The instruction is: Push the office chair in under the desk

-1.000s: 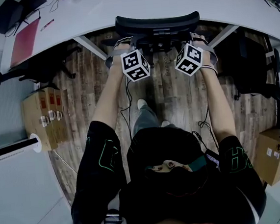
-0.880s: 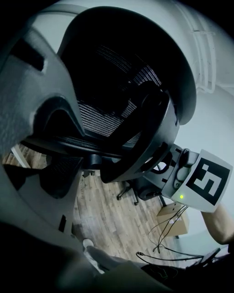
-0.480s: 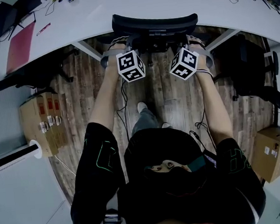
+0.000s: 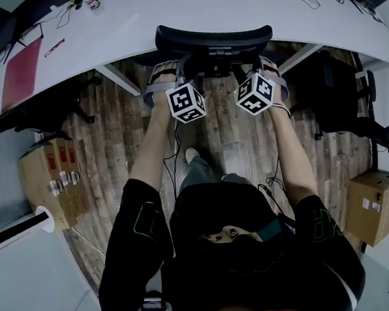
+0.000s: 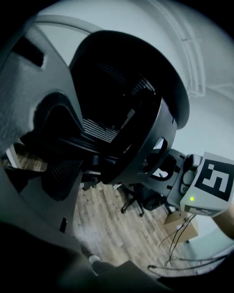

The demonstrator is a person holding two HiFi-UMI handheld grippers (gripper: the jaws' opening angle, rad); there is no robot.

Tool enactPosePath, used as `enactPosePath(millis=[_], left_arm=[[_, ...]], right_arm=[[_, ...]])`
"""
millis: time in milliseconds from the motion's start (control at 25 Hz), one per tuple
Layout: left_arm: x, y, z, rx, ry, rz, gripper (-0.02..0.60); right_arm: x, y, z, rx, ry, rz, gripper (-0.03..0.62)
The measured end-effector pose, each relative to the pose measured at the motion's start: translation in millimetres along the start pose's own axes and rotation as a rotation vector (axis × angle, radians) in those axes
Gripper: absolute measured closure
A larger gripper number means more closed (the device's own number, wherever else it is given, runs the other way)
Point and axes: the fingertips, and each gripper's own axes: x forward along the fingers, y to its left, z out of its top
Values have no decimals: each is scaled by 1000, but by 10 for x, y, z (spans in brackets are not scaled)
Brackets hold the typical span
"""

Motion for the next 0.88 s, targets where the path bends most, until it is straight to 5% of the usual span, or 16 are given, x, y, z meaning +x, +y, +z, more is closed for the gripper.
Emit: enactPosePath(millis=[80,320,480,680,760,880], left_arm=[[-108,66,24,-106,-12,39,397],[-622,275,215,-579,-163,134,491],[-1136,508,375,-868,-271,279,570],[-1662,471,472,-1190,-326,421,574],[-1757,311,502,-1260,-315,418,574],[-1832,181,621,-1209,-304,396,574]], right_arm=[[-103,-73,15,111,-29,-38,361],[-595,-135,96,393,-197,-52,443],[-1057,-243,217,642,-386,-72,541],[-1570,-310,169,883,-562,-53,589],[-1720,-273,111,989,-625,-36,589],[-1823,-228,49,1022,-622,-35,591]])
